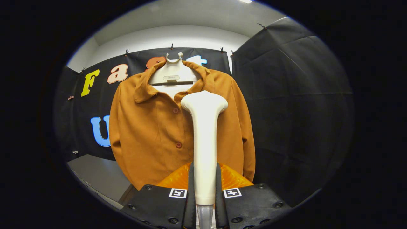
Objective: Iron the clothes twice with a garment steamer, once on the left side and once on the right side.
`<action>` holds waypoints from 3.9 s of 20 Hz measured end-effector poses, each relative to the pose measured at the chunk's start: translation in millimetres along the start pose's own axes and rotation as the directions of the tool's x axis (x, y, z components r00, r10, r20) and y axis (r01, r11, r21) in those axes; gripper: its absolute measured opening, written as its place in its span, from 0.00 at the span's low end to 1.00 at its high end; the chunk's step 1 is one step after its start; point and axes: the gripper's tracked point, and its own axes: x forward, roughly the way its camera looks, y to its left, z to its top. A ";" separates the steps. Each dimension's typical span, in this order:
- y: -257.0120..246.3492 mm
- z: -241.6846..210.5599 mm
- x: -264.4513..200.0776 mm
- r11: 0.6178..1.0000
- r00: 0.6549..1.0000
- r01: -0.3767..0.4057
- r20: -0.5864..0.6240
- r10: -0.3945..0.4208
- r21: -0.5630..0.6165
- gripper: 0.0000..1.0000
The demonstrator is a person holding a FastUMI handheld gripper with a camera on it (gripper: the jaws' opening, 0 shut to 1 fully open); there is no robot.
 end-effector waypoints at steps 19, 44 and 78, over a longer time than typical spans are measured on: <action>-19.3 -135.3 -28.2 0.999 0.964 0.048 -0.263 -0.048 -0.006 0.27; -6.9 -205.1 -103.3 0.997 0.908 0.067 -0.412 -0.073 -0.029 0.27; 282.7 103.0 -206.1 0.990 0.992 -0.119 0.041 0.122 -0.077 0.27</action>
